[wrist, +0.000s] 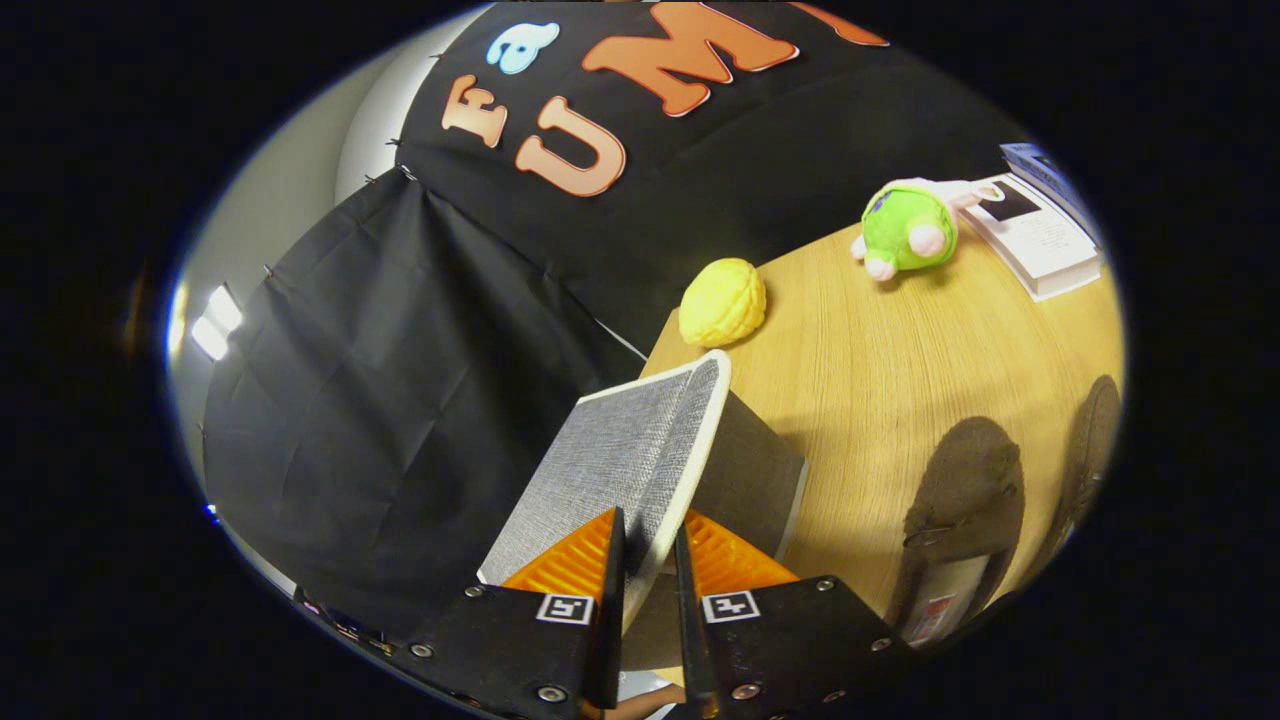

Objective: Open the storage box then place both shoes into the box .Put the left shoe in first, then the right shoe, with the right side of both shoes facing outward in a uniform manner.

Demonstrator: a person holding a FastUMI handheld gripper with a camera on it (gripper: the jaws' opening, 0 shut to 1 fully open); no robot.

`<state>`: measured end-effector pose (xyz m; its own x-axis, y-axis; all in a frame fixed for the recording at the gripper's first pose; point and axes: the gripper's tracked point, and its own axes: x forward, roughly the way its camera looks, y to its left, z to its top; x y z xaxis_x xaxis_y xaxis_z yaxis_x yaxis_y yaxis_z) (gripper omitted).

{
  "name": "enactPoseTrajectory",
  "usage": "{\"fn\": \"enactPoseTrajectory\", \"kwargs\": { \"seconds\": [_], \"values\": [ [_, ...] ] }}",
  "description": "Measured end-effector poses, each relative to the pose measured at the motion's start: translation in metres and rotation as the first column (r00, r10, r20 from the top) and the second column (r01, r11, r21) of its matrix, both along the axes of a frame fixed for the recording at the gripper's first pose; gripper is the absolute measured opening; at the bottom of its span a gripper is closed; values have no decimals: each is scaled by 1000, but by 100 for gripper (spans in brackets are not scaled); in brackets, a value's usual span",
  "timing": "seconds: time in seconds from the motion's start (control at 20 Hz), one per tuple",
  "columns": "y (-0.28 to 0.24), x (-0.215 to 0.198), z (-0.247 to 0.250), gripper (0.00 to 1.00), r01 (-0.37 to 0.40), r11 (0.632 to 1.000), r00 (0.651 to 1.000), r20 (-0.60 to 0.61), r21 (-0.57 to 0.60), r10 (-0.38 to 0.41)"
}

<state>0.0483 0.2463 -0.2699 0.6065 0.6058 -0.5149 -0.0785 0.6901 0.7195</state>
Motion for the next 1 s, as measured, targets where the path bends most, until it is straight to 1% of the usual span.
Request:
{"fn": "enactPoseTrajectory", "kwargs": {
  "seconds": [0.05,0.1,0.15,0.3,0.6,0.75,1.0],
  "values": [
    [0,0,2,20,-2,1000,1000,-1,-3,2],
    [1,1,4,18,-2,1000,1000,-15,3,2],
    [2,1,8,14,1,1000,1000,-31,14,0],
    [4,11,30,8,12,999,1000,-24,36,-11],
    [22,26,89,8,-12,999,999,46,41,10],
    [41,34,116,8,-20,998,998,64,66,16],
    [78,46,146,8,-33,994,995,92,100,23]
  ]
}}
